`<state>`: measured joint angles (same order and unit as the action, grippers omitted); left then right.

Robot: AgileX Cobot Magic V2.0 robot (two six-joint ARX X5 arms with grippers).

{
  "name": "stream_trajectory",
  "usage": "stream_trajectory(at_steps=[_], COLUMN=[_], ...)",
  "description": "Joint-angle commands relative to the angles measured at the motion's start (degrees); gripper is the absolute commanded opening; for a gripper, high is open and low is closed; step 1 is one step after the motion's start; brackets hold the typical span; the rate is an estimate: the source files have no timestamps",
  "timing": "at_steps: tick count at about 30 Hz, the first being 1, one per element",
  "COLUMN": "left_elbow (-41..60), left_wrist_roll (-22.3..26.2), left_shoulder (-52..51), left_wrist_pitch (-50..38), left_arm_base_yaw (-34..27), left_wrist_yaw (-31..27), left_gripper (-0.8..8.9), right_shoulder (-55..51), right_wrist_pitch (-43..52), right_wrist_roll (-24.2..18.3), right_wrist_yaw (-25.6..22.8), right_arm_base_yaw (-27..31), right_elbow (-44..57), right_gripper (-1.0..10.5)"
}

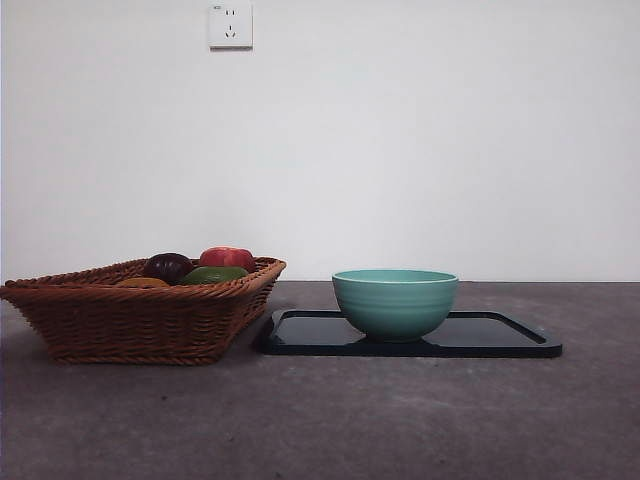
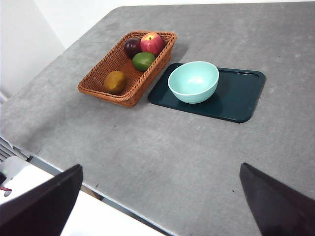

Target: Pick up the wifruite, put it on the bowl, pick up the plate, put it on desk

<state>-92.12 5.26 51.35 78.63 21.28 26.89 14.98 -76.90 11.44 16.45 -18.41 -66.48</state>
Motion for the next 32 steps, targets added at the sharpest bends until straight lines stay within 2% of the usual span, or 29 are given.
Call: stream_trajectory(at_steps=[1,6,13,17,24,32], left_elbow=[0.4,6.7,17.1,19.7,19.9,19.9], left_wrist_roll=[1.5,1.9,1.8,1.8,1.8,1.8], left_shoulder=[-1.8,-8.3,-16.9,-19.6,-21.2,-21.3], left_wrist_pitch=[0.5,-0.2,-1.2,-1.4,-1.9,-1.9], left_arm_base_yaw=[0.3,0.5,0.6,1.0,1.2,1.2], left_wrist_yaw=[0.2,0.2,5.6,5.7,5.7,5.7], left_gripper=[5.31,5.31,5.31,5.31,5.31,5.31], right_shoulder=[0.2,0.2,1.0,4.2,16.0,35.5], right_wrist_pitch=[-4.2,-4.2,-4.2,-4.2,-4.2,-4.2], right_wrist_roll=[0.7,2.4,6.2,7.2,6.4,5.1], right_wrist_yaw=[0.0,0.0,0.0,0.1,0.0,-0.7], right_arm_base_yaw=[-0.2,-0.2,-0.2,-0.2,-0.2,-0.2], right_elbow=[-0.5,-0.5,-0.5,-0.5,-0.6,-1.0], right_gripper=[5.1,5.1,5.1,5.1,5.1,5.1])
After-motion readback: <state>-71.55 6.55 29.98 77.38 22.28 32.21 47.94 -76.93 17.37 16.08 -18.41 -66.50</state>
